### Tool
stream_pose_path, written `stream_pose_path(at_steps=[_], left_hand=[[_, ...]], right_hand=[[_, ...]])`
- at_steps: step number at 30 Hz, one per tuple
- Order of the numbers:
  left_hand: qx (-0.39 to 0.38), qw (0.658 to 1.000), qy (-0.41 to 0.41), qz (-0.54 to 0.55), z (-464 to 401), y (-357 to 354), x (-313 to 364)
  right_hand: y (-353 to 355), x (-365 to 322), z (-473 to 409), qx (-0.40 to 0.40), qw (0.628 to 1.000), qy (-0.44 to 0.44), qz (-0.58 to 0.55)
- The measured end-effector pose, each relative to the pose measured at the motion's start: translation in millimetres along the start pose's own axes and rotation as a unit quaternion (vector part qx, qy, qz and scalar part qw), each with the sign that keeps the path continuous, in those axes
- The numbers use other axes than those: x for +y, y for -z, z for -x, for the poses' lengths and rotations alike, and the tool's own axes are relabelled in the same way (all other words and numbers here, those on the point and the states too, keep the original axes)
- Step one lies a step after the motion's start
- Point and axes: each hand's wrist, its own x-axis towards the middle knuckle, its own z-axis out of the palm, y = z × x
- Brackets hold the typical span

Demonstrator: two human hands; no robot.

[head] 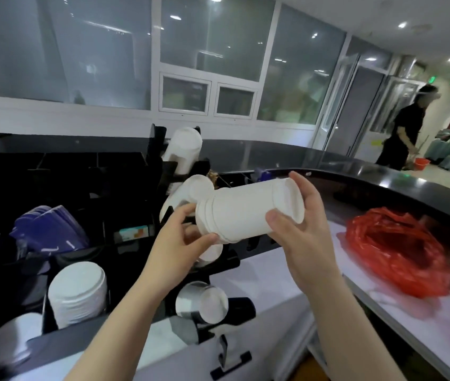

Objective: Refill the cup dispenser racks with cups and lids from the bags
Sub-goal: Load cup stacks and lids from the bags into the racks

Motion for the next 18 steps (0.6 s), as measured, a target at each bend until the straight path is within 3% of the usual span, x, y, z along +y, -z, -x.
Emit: stream_pose_path(at_steps=[7, 13, 18], left_hand=[[0.061, 0.997, 0.033, -0.038, 50, -4, -8], [0.107, 0.992, 0.048, -0.035, 75, 10, -16], [0.100, 0.992, 0.071, -0.042, 89, 27, -26]], right_hand=[[21, 18, 55, 0.067, 0.997, -0.043, -0.007], [12, 26, 76, 0.036, 0.998, -0.029, 0.050], [-5, 47, 85, -0.009, 0.986, -0.047, 0.157]])
